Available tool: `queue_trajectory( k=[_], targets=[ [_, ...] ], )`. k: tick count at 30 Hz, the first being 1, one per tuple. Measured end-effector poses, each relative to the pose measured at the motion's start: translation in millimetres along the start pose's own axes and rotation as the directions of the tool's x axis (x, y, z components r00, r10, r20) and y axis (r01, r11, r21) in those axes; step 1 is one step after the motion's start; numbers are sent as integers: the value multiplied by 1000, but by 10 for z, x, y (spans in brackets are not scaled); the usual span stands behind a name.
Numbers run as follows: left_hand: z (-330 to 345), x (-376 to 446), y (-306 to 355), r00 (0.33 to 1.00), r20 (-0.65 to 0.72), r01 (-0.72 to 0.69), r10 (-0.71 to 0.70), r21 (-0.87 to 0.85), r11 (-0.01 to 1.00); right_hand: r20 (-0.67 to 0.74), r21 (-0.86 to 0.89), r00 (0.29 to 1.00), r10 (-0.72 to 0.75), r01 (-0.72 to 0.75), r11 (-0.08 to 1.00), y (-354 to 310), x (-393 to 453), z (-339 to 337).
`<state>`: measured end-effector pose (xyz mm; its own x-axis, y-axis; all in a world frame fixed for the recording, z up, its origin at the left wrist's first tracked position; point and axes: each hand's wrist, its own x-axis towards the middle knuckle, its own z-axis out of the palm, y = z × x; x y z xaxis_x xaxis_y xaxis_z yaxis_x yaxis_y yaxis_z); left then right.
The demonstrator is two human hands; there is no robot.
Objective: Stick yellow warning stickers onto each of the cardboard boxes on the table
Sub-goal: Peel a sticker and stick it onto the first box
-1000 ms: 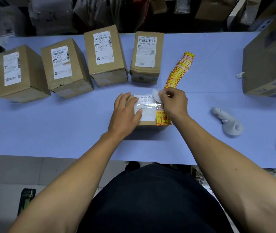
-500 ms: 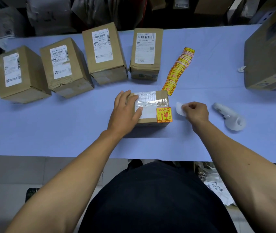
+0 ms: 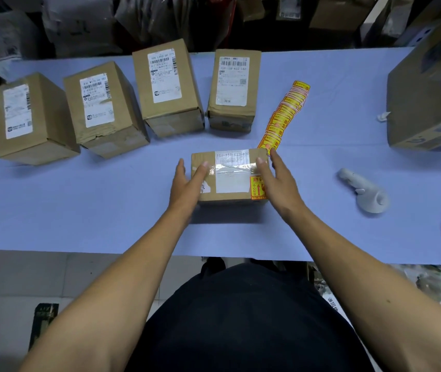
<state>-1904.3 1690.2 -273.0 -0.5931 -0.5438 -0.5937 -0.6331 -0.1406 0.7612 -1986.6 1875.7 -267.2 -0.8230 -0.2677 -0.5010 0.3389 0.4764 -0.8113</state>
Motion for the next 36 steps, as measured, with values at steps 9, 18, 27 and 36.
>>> queue_trajectory(
  k=[9,18,27,36],
  targets=[
    [57,110,-111,984,159,113,-85,-175,978,66,147,994,92,-101,984,79,127,128],
    [440,109,286,969,245,11,41,-206,978,-75,205,996,41,-25,978,-49,108,-332],
    [1634,216,1036,898,425,-70,114,-118,991,-273,252,960,68,3,968,-78,383,-1574],
    [2536,477,1290,881,472,-36,11,46,998,-315,320,934,170,-64,945,224,858,-2227]
  ],
)
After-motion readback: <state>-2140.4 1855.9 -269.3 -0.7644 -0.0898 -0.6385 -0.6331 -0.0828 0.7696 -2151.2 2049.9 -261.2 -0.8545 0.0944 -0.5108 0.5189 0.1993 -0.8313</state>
